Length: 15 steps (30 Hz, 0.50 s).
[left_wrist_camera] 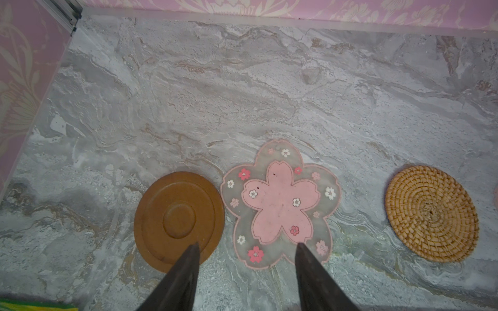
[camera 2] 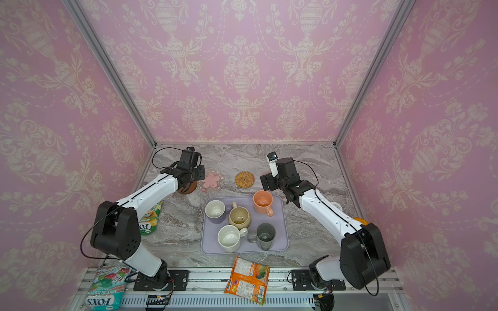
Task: Place cups on coasters
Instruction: Move the coaster to the top-center of the table.
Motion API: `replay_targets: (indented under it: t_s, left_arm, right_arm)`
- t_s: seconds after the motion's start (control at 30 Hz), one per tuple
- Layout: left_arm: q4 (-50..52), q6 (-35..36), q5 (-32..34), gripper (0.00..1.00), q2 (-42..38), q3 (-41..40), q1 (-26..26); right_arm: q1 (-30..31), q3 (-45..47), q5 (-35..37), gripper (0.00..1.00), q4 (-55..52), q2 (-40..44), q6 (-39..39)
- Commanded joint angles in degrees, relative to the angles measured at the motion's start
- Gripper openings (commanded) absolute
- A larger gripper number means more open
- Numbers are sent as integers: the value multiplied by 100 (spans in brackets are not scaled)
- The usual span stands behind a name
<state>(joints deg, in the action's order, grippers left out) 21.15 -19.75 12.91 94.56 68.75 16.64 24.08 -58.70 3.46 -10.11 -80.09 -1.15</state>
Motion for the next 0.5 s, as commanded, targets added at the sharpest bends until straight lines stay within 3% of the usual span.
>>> replay_targets:
  t_s: [0.0, 0.3, 0.47]
  left_arm:
    - [325, -464, -279, 59, 211, 195, 0]
    - [1029, -751, -599, 60, 934, 707, -44]
    - [846, -1044, -1261, 58, 1057, 551, -325]
  right_arm:
    - [155, -474, -295, 97, -201, -285, 330]
    - [736, -2258, -978, 88, -936, -1881, 1003]
    - [1060, -2920, -1198, 84, -1176, -2642, 1301]
